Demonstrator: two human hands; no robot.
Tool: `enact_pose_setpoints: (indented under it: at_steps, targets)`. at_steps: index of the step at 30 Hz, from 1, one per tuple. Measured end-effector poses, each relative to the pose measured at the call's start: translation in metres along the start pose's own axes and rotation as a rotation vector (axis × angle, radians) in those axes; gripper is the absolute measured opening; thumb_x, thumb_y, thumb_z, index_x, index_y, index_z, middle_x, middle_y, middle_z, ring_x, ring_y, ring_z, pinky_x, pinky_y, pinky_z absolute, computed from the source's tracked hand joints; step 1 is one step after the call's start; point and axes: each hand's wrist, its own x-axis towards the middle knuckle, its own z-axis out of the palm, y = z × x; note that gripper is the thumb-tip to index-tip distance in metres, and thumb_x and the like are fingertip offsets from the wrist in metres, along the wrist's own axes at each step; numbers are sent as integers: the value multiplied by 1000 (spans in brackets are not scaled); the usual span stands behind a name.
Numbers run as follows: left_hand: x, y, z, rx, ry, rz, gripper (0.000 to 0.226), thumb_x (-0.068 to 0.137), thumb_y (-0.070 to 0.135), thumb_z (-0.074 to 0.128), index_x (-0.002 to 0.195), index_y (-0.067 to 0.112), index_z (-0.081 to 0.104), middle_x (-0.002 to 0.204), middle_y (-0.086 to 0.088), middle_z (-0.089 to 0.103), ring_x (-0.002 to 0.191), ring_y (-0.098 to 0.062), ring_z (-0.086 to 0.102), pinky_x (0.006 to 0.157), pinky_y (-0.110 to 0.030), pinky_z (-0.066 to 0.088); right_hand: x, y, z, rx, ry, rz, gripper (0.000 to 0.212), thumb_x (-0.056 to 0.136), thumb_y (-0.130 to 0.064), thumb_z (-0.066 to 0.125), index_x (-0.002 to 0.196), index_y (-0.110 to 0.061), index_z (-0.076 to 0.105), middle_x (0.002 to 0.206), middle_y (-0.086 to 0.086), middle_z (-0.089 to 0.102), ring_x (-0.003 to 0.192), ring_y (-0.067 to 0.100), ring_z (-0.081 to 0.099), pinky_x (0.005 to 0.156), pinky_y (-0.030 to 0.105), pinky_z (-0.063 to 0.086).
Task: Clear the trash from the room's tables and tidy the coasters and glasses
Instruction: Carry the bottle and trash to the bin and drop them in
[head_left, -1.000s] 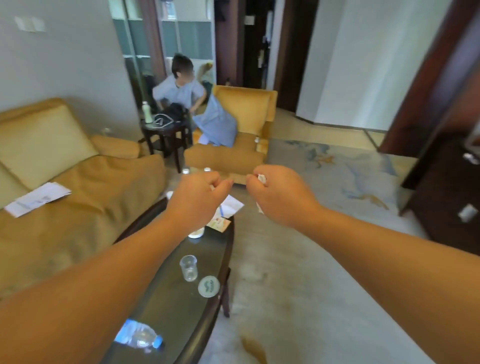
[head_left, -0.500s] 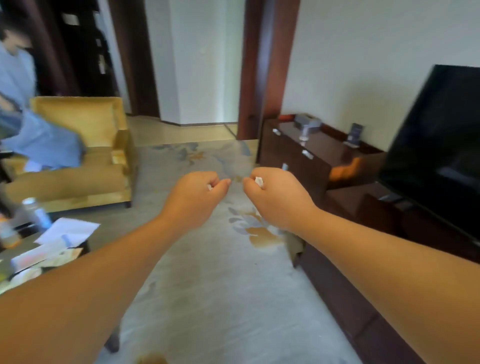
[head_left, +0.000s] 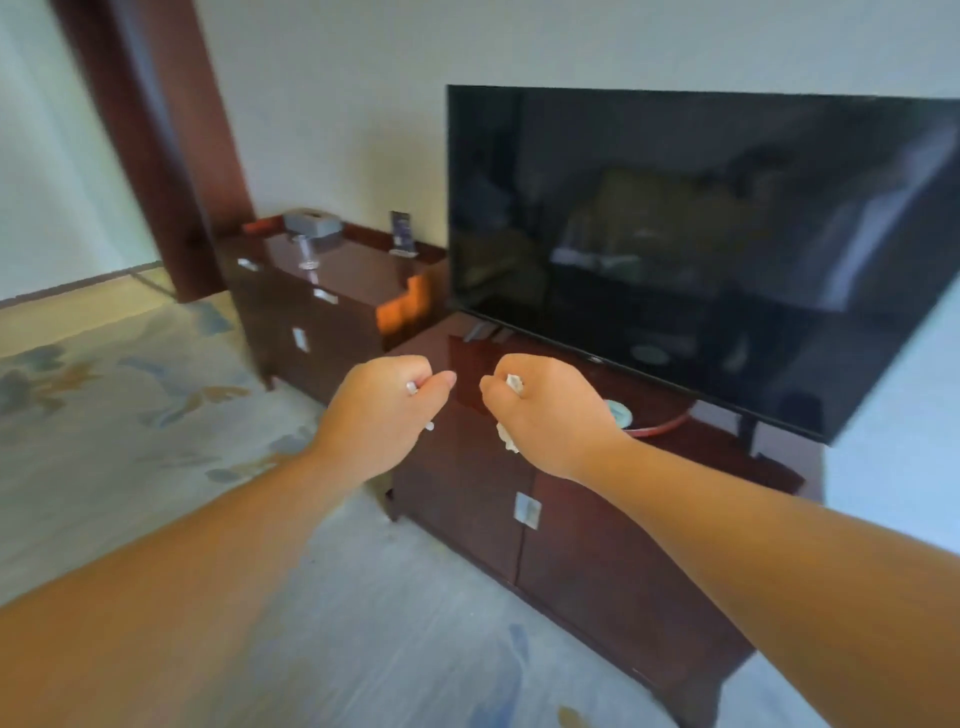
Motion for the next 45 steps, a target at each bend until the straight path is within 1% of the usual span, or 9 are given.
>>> enact_pose_setpoints:
  at_steps: [3, 10, 15, 18, 21, 25, 31, 37, 45]
  targets:
    - [28, 23, 35, -68, -88, 70, 47, 91, 37, 53, 50, 19, 37, 46, 4, 41, 48, -11, 49, 58, -45, 53, -10, 32, -24, -4, 81, 135, 29, 93, -43, 44, 74, -25, 56, 68, -6, 64, 64, 10, 60, 64, 32, 53]
    - [67, 86, 116, -205, -297, 279, 45, 91, 39, 49, 59, 8, 48, 55, -7, 48, 56, -24, 52, 59, -48, 51, -45, 85, -82, -20, 319, 426, 22, 91, -43, 47, 75, -32, 56, 68, -12, 63, 63, 6, 60, 53, 19, 40]
    - [66, 133, 175, -301, -431, 391, 42, 92, 38, 53, 56, 17, 47, 47, 6, 47, 49, 4, 54, 48, -28, 35, -82, 120, -119, -10, 411, 594, 20, 85, -41, 46, 72, -29, 55, 70, -4, 67, 65, 14, 64, 56, 26, 48]
    - [63, 168, 207, -342, -495, 433, 41, 92, 39, 53, 57, 17, 49, 46, 7, 47, 48, -2, 53, 53, -39, 50, -106, 143, -144, -34, 477, 661, 17, 82, -39, 46, 72, -29, 56, 65, -7, 66, 60, 10, 61, 54, 25, 46]
    - [60, 208, 240, -391, -565, 461, 43, 92, 40, 52, 55, 20, 46, 44, 9, 46, 49, -12, 51, 61, -48, 55, -131, 170, -172, -61, 518, 709, 15, 81, -39, 48, 71, -31, 56, 57, -13, 61, 50, 1, 56, 48, 21, 38]
    - [51, 268, 290, -396, -561, 539, 44, 92, 39, 52, 54, 18, 45, 49, 7, 48, 52, -13, 51, 52, -34, 42, -167, 212, -217, -45, 536, 740, 10, 79, -35, 49, 74, -31, 56, 59, -12, 59, 50, 5, 53, 50, 23, 38]
    - [34, 355, 367, -428, -616, 525, 44, 91, 39, 54, 54, 18, 43, 46, 7, 47, 51, -15, 48, 51, -31, 36, -218, 285, -290, -40, 537, 767, 7, 82, -30, 50, 78, -29, 56, 64, -10, 61, 55, 6, 55, 52, 24, 38]
    - [31, 408, 437, -412, -665, 536, 45, 91, 40, 54, 53, 23, 39, 49, 23, 51, 47, -8, 38, 50, -26, 24, -243, 354, -334, -28, 555, 793, 8, 82, -29, 50, 78, -29, 56, 59, -13, 62, 55, -2, 56, 51, 23, 37]
    - [67, 437, 522, -403, -726, 517, 44, 90, 41, 55, 53, 22, 41, 47, 21, 51, 47, 2, 47, 49, -26, 27, -224, 432, -363, 4, 543, 859, 9, 81, -29, 48, 79, -28, 56, 59, -15, 65, 51, -2, 55, 45, 20, 36]
